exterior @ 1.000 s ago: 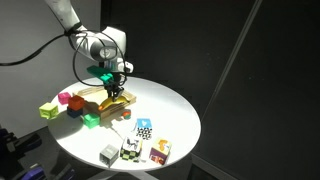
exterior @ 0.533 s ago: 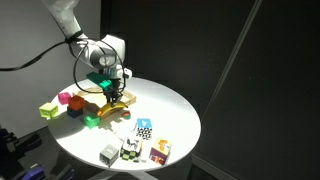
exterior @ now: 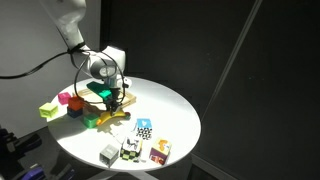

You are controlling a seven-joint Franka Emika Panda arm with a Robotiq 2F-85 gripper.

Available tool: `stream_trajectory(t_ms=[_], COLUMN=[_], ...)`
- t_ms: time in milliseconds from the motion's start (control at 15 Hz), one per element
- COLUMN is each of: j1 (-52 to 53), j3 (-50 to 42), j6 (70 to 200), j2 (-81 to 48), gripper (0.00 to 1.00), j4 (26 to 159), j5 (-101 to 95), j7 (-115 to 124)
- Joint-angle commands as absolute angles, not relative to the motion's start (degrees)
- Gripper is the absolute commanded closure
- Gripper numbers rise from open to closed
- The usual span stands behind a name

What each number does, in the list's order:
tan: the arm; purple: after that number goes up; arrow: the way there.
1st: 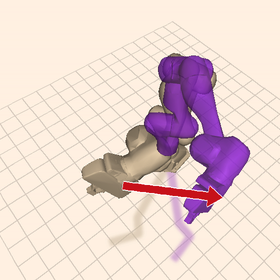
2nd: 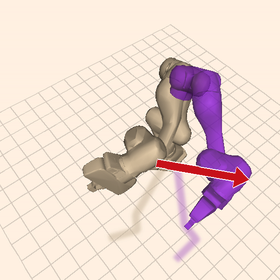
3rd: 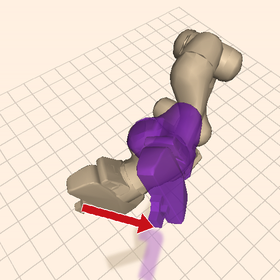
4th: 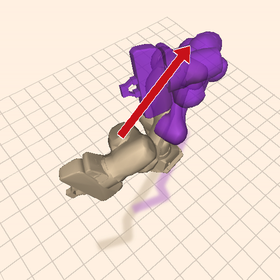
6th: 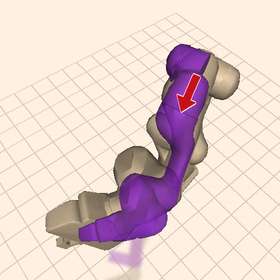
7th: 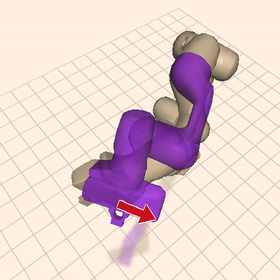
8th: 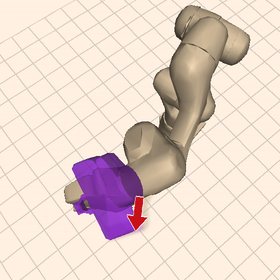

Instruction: Pick up the yellow toy banana from the tray and put it on the table

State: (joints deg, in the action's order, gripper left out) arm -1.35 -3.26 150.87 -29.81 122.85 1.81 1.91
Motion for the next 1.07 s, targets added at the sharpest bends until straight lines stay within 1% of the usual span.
stream_trajectory(t_ms=[0, 1000], j1=[-1.47, -1.69], j3=[-4.2, -6.24], j6=[151.18, 150.92], j2=[-30.78, -31.61], gripper=[0.84, 0.84], j4=[121.61, 121.89], j5=[0.7, 1.67], j7=[2.69, 5.49])
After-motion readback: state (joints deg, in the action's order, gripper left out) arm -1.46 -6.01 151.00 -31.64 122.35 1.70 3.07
